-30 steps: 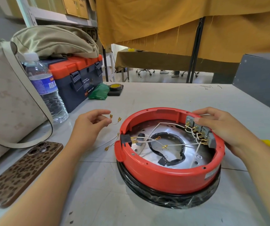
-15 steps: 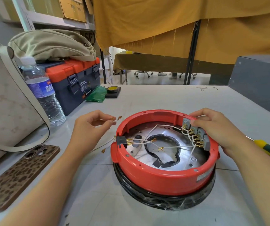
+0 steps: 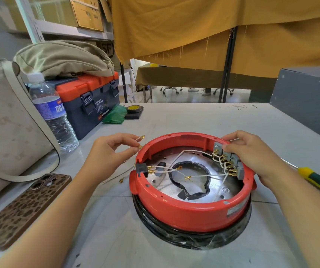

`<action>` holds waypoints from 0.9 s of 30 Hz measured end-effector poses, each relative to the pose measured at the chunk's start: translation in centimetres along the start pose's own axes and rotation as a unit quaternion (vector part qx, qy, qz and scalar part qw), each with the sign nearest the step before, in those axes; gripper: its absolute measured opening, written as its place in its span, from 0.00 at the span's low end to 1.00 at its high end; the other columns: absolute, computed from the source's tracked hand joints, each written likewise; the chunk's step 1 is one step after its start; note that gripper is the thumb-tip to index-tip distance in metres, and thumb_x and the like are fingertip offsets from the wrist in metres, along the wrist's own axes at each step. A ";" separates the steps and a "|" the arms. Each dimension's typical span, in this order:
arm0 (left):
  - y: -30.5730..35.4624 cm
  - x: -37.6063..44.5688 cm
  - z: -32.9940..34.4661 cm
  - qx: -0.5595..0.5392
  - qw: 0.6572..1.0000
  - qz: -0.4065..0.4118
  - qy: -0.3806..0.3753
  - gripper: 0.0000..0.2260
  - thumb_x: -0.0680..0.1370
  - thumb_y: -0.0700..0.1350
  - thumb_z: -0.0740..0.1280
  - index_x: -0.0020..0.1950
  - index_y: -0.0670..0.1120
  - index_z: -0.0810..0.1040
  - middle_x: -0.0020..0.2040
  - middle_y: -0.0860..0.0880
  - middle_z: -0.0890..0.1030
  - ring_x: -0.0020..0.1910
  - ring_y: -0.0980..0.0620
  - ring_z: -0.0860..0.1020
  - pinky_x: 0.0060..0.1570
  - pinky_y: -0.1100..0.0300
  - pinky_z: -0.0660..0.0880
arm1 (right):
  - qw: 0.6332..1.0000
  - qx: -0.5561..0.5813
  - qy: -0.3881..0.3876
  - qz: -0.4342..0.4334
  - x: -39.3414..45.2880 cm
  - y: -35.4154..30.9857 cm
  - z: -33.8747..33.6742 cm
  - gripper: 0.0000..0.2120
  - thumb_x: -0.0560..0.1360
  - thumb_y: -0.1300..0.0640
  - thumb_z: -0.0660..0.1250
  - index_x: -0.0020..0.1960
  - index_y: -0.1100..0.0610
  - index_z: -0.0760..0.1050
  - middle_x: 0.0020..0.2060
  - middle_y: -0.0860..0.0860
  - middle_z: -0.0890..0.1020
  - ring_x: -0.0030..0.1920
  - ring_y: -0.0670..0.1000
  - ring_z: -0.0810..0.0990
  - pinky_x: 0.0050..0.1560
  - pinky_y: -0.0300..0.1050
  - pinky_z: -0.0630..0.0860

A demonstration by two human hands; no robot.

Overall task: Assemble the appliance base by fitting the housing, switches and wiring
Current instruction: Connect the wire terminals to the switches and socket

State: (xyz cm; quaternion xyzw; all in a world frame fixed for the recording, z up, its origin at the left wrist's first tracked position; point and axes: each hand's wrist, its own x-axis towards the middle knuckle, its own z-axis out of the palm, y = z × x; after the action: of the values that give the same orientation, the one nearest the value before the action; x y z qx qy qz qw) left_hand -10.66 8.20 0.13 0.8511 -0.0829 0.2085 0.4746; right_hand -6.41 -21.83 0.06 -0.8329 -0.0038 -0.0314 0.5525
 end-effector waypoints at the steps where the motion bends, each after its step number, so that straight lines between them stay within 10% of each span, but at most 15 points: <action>1: 0.2 0.1 -0.1 0.002 1.000 0.001 -0.002 0.05 0.72 0.37 0.72 0.42 0.47 0.84 0.49 0.54 0.83 0.52 0.59 0.80 0.53 0.65 0.77 | 1.000 0.001 -0.001 0.000 0.0 0.0 0.0 0.07 0.74 0.61 0.67 0.49 0.51 0.77 0.46 0.50 0.83 0.47 0.53 0.81 0.52 0.51 0.77; 13: 4.1 1.9 0.5 -0.004 1.000 -0.031 0.000 0.05 0.72 0.39 0.72 0.43 0.49 0.83 0.37 0.52 0.85 0.38 0.55 0.83 0.45 0.63 0.77 | 0.999 -0.036 -0.039 -0.003 0.1 0.1 0.0 0.10 0.77 0.58 0.62 0.55 0.47 0.76 0.53 0.49 0.80 0.53 0.54 0.79 0.57 0.53 0.75; 27: 7.3 3.2 6.7 -0.047 0.976 -0.092 -0.190 0.05 0.74 0.35 0.69 0.45 0.43 0.83 0.34 0.44 0.84 0.31 0.54 0.81 0.35 0.65 0.79 | 0.991 0.097 -0.093 -0.029 0.5 0.6 -0.1 0.15 0.78 0.64 0.62 0.62 0.51 0.76 0.55 0.46 0.82 0.48 0.43 0.82 0.45 0.34 0.77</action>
State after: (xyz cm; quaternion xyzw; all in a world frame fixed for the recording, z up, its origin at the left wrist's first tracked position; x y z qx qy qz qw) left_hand -8.40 -1.19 4.02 0.8560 -0.1029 -0.0054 0.5066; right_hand -5.90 -22.13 -0.44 -0.7744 -0.0820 0.0303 0.6266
